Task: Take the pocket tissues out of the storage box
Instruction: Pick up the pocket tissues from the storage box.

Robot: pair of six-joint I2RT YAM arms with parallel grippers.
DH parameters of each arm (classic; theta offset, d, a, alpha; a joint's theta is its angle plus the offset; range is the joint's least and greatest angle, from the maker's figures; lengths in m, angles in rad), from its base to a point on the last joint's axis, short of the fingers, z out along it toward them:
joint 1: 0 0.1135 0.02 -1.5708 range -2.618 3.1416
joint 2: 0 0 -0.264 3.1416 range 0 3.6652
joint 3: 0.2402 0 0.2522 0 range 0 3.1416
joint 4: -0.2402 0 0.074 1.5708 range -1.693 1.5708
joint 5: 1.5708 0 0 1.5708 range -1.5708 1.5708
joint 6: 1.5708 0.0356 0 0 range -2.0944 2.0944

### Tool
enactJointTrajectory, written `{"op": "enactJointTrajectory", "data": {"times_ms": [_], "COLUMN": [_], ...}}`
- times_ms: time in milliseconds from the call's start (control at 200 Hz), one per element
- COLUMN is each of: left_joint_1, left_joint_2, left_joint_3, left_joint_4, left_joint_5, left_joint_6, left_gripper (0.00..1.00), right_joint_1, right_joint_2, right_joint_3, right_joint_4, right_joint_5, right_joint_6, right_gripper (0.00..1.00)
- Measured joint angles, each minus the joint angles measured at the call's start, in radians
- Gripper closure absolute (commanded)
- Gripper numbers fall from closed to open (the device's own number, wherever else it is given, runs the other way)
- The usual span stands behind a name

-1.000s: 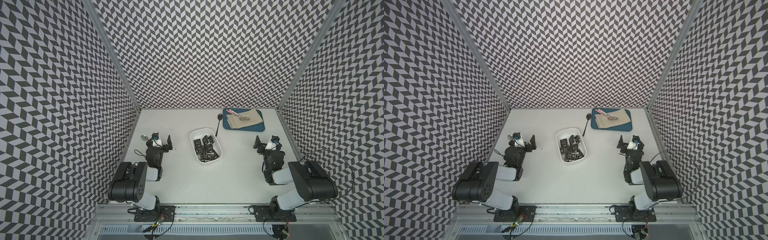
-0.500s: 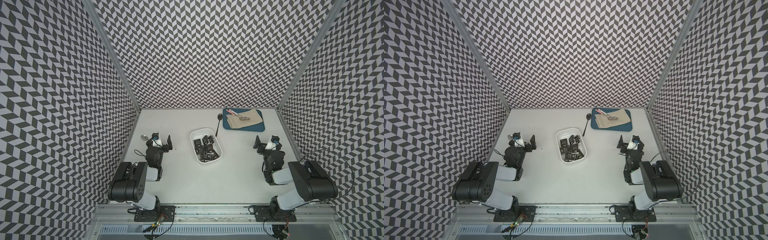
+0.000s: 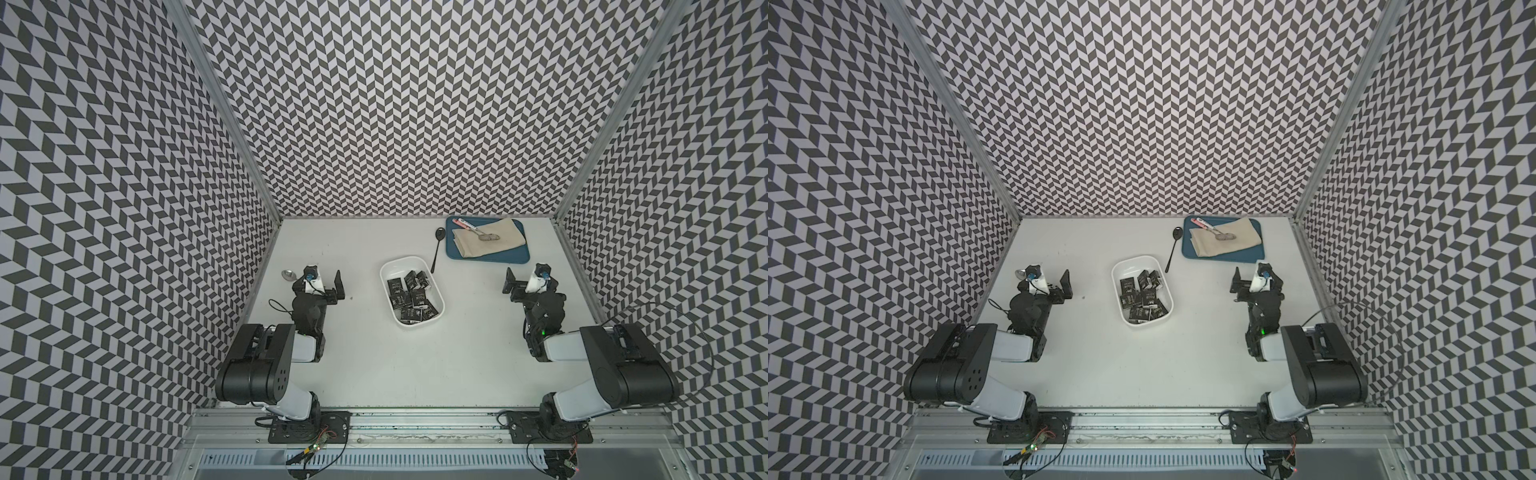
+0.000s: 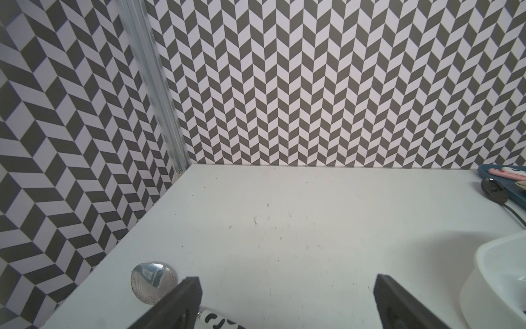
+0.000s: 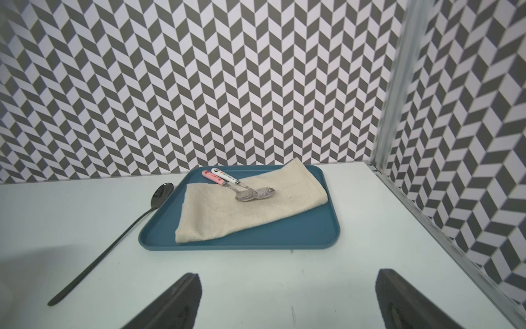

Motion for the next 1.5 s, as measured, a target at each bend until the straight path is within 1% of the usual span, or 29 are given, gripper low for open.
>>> {"op": "enactJointTrajectory", "data": {"times_ms": [55,130,185,285,381,491,611,691,771,821,891,991,1066,1127,1192,1222,1322,1502], "left_joint_1": [-0.013,-0.035,-0.052,-0.085,-0.116,-0.156,-0.2,-0.231,-0.272,-0.296,-0.323,-0.348,-0.369,-0.39,-0.418,-0.431,-0.466,-0.516], "left_joint_2": [-0.005,-0.03,-0.045,-0.09,-0.146,-0.163,-0.163,-0.163,-0.163,-0.164,-0.169,-0.193,-0.229,-0.254,-0.274,-0.278,-0.276,-0.228], "left_joint_3": [0.0,0.038,0.103,0.201,0.279,0.427,0.6,0.678,0.718,0.724,0.721,0.703,0.685,0.673,0.666,0.665,0.664,0.663], "left_joint_4": [-0.005,-0.103,-0.192,-0.3,-0.419,-0.593,-0.833,-0.966,-1.065,-1.114,-1.176,-1.232,-1.264,-1.275,-1.293,-1.299,-1.326,-1.387], "left_joint_5": [-0.034,-0.085,-0.121,-0.178,-0.22,-0.273,-0.345,-0.388,-0.435,-0.463,-0.484,-0.502,-0.515,-0.525,-0.534,-0.536,-0.542,-0.575], "left_joint_6": [0.0,0.0,0.002,0.006,0.004,-0.006,-0.098,-0.167,-0.233,-0.279,-0.343,-0.407,-0.437,-0.451,-0.47,-0.476,-0.506,-0.555], "left_gripper": [0.01,0.01,0.01,0.01,0.01,0.01,0.01,0.01,0.01,0.01,0.01,0.01,0.01,0.01,0.01,0.01,0.01,0.01], "right_joint_1": [0.021,0.063,0.105,0.224,0.319,0.41,0.512,0.574,0.638,0.671,0.711,0.74,0.74,0.739,0.737,0.734,0.724,0.7], "right_joint_2": [-0.032,-0.068,-0.085,-0.093,-0.094,-0.095,-0.089,-0.066,-0.023,0.004,0.05,0.102,0.129,0.145,0.157,0.161,0.177,0.2], "right_joint_3": [0.051,0.093,0.113,0.166,0.249,0.369,0.487,0.554,0.612,0.636,0.666,0.683,0.683,0.684,0.685,0.686,0.699,0.722], "right_joint_4": [-0.069,-0.144,-0.202,-0.334,-0.486,-0.657,-0.801,-0.882,-0.956,-0.999,-1.061,-1.119,-1.155,-1.177,-1.194,-1.2,-1.221,-1.225], "right_joint_5": [0.0,0.003,0.011,0.032,0.03,0.009,-0.007,-0.036,-0.053,-0.057,-0.063,-0.073,-0.072,-0.067,-0.061,-0.058,-0.058,-0.075], "right_joint_6": [-0.006,-0.014,-0.026,-0.064,-0.077,-0.075,-0.051,-0.018,0.016,0.038,0.073,0.118,0.149,0.172,0.187,0.197,0.224,0.257], "right_gripper": [0.01,0.01,0.01,0.01,0.01,0.0,0.01,0.01,0.0,0.04,0.06,0.12,0.18,0.2,0.25,0.29,0.38,0.45]}}
